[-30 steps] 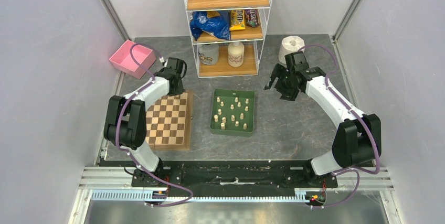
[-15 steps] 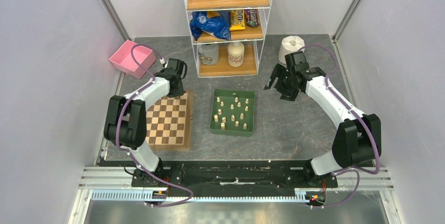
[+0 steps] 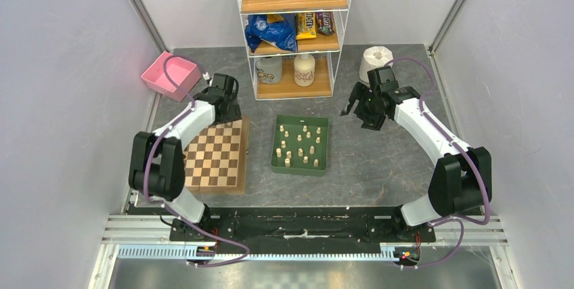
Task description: Set up the chess pieces on the board
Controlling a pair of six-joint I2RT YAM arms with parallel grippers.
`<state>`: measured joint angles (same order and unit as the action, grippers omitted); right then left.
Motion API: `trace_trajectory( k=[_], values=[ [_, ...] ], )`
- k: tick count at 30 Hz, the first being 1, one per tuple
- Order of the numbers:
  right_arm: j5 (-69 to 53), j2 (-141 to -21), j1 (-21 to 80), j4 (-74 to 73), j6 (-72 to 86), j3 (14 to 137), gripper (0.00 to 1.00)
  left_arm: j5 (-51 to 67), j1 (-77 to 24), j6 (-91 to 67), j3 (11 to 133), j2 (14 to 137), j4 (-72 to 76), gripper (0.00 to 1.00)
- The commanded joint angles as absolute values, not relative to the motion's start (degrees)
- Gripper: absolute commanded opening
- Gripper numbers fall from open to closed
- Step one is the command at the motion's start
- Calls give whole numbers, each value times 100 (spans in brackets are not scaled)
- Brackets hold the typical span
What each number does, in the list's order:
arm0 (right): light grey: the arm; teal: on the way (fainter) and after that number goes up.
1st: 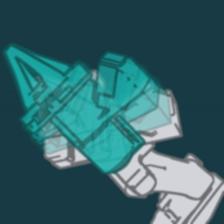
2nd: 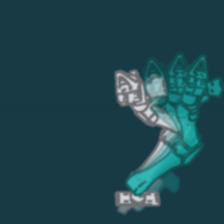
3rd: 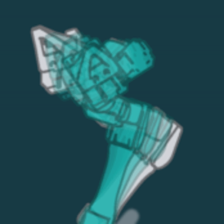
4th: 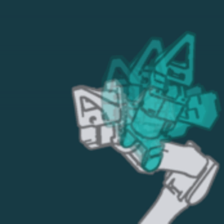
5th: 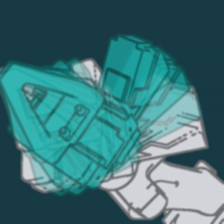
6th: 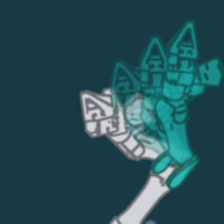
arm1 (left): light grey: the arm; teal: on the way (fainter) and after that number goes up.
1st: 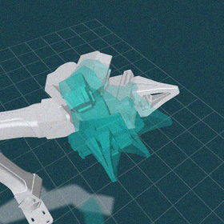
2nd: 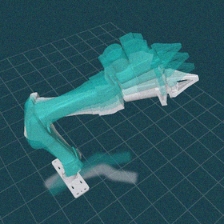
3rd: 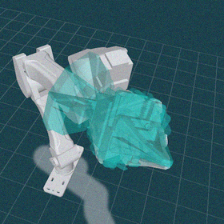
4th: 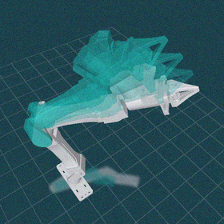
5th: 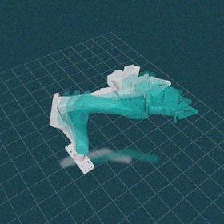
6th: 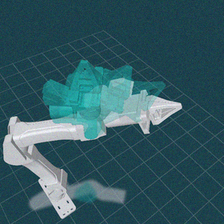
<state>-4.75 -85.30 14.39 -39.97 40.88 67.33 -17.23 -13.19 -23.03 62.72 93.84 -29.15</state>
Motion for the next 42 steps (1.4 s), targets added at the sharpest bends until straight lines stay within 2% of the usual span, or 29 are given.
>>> trace_trajectory(
  k=[1,2,6,9,13,16,24,34,42],
  values=[
    [-493,-8462,1415,-3946,4109,6928,90,-1500,-1301,-2306,6484,8404,-2889,84],
    [-484,-8458,1415,-3946,4121,6917,90,-1352,-1301,-2329,6450,8188,-2788,89],
    [-487,-8483,1415,-3946,4139,6913,91,-800,-1486,-2445,6281,7572,-2284,91],
    [-494,-8500,1412,-3930,4166,6910,91,-948,-2079,-2499,6288,7426,-2194,91],
    [-494,-8503,1417,-3928,4166,6899,91,-1181,-3009,-2625,6467,7739,-2189,84],
    [-498,-8494,1412,-3929,4165,6888,91,-1247,-3471,-2685,6638,8244,-2193,72],
    [-463,-8425,1408,-3929,4137,6805,91,-1084,-3807,-2840,7084,9377,-2224,47],
    [-440,-8432,1413,-3929,4104,6803,91,-1082,-4086,-2852,7684,10289,-2579,40],
    [-448,-8438,1415,-3929,4096,6799,91,-1345,-4113,-2870,7743,10529,-2911,36]
  ],
)
